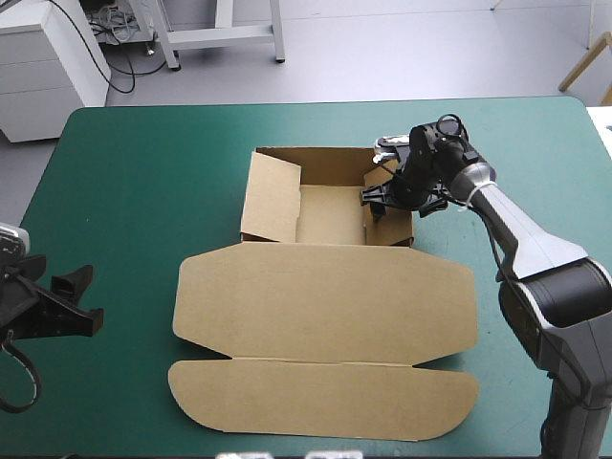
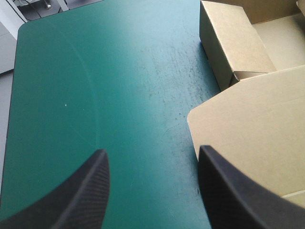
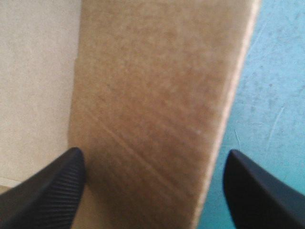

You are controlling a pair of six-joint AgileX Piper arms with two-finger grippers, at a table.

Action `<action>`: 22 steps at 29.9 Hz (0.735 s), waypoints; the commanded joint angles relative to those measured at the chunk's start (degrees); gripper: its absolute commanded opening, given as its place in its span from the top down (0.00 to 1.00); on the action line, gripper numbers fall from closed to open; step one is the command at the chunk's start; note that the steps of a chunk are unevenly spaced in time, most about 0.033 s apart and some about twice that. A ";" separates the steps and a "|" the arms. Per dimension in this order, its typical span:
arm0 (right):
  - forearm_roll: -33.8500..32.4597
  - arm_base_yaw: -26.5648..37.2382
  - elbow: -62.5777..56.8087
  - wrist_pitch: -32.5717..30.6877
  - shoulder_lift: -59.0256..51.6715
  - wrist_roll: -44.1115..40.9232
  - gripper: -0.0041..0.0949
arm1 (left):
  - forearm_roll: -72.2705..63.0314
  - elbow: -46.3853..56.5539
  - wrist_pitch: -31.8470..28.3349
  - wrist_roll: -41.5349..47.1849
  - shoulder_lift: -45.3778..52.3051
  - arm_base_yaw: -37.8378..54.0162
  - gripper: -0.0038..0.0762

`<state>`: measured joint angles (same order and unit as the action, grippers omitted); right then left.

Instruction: Fold the box

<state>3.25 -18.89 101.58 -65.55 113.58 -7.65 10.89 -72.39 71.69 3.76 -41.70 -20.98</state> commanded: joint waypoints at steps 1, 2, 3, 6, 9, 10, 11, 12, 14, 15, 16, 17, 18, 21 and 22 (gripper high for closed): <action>-0.03 0.42 1.42 0.08 -3.11 0.86 0.59 | 0.14 -1.18 2.53 0.72 -0.23 -0.12 0.46; -0.03 0.42 1.42 0.08 -3.11 0.96 0.74 | 0.14 -1.18 2.53 0.72 -0.23 -0.12 0.47; -0.03 0.42 1.42 0.08 -3.11 1.09 0.88 | 0.14 -1.18 2.53 0.72 -0.23 -0.12 0.49; -0.03 0.42 1.42 0.04 -3.11 1.11 0.96 | 0.14 -1.18 2.53 0.72 -0.23 -0.12 0.67; -0.03 0.42 1.42 -0.19 -3.11 1.11 0.96 | 0.26 -1.18 2.53 0.42 -0.23 -0.12 0.96; -0.03 0.42 1.42 -0.19 -3.11 1.11 0.96 | 0.26 -1.18 2.53 0.29 -0.23 -0.12 0.96; -0.03 0.42 1.52 -0.19 -3.11 1.11 0.96 | 0.36 -1.18 2.53 0.29 -0.23 -0.12 0.96; -0.30 0.42 1.52 -0.19 -3.22 1.11 0.96 | 0.36 -1.18 2.53 0.29 -0.23 -0.12 0.96; -2.03 0.65 2.66 -0.63 -3.21 1.11 0.97 | 0.36 -1.18 2.53 0.29 -0.23 -0.12 0.96; -3.25 1.00 3.74 -1.15 -3.21 1.11 0.98 | 0.36 -1.18 2.53 0.29 -0.23 -0.12 0.96; -4.29 1.79 5.18 -1.89 -3.21 1.61 0.98 | 0.36 -1.18 2.53 0.29 -0.23 -0.12 0.96; -5.00 2.97 6.99 -2.72 -3.21 2.51 0.98 | 0.36 -1.18 2.53 0.29 -0.23 -0.12 0.96; -5.78 4.10 8.57 -3.40 -3.21 3.60 0.98 | 0.36 -1.18 2.53 0.29 -0.23 -0.12 0.96; -6.30 10.41 14.12 -3.40 -3.21 5.71 0.98 | 0.36 -1.18 2.53 0.29 -0.23 -0.12 0.96; -6.18 12.90 15.74 -3.40 -3.21 6.44 0.98 | 0.36 -1.18 2.53 0.29 -0.23 -0.12 0.96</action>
<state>-1.22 -12.18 111.56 -69.87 113.77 -3.16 10.89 -72.39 71.69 3.79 -41.64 -20.98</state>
